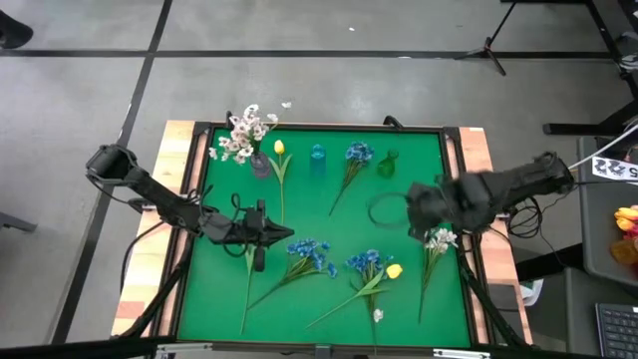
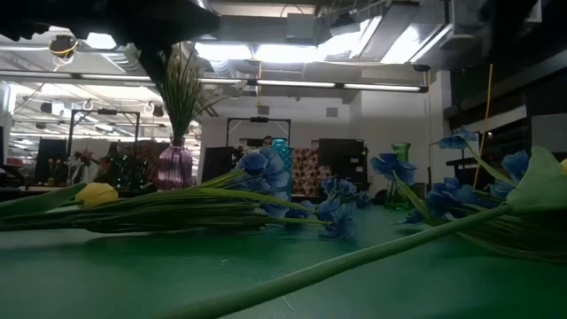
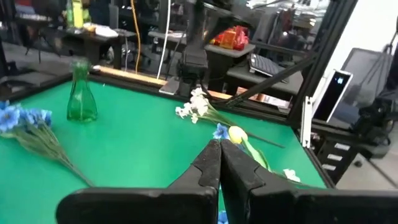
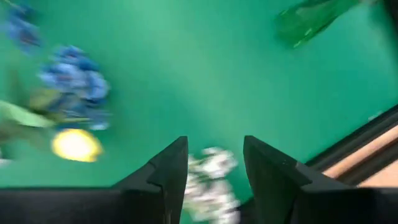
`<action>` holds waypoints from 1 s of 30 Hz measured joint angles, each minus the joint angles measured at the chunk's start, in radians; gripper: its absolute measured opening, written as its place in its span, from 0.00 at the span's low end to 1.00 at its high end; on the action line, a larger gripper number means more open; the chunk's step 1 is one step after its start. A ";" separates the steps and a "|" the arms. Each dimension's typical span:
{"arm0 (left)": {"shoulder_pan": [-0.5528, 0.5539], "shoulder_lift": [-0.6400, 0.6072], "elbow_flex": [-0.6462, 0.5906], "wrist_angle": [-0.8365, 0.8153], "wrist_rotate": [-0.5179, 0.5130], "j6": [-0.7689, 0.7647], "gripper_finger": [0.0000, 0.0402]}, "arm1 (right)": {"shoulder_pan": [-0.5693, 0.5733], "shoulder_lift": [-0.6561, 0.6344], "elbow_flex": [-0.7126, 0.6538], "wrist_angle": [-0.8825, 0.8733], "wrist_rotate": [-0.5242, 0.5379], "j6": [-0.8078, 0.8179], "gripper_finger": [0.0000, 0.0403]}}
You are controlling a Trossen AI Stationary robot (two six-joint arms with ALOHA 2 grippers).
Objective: Sort flowers into vase by color
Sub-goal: Put the white flowers into the violet vase
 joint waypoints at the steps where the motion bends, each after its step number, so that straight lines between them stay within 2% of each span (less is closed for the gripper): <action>1: 0.000 0.000 0.000 0.004 0.000 0.019 0.00 | 0.053 0.006 0.000 0.000 0.000 0.108 0.39; 6: 0.014 -0.001 0.000 0.004 -0.004 0.024 0.00 | 0.302 0.072 0.000 0.005 -0.021 0.535 0.39; 11: 0.013 -0.001 0.000 -0.002 -0.004 0.047 0.08 | 0.449 0.188 0.000 0.070 -0.049 0.698 0.47; 16: 0.013 -0.001 0.000 -0.001 -0.004 0.050 0.22 | 0.463 0.303 0.000 0.122 -0.144 0.709 0.61; 20: 0.013 -0.001 0.000 -0.001 -0.004 0.014 0.32 | 0.462 0.363 -0.004 0.094 -0.222 0.743 0.71; 24: 0.013 -0.001 0.000 -0.008 -0.004 -0.003 0.38 | 0.462 0.363 -0.085 0.151 -0.293 0.803 0.74; 30: 0.013 -0.001 0.000 -0.011 -0.003 0.001 0.42 | 0.446 0.333 -0.294 0.409 -0.329 0.822 0.74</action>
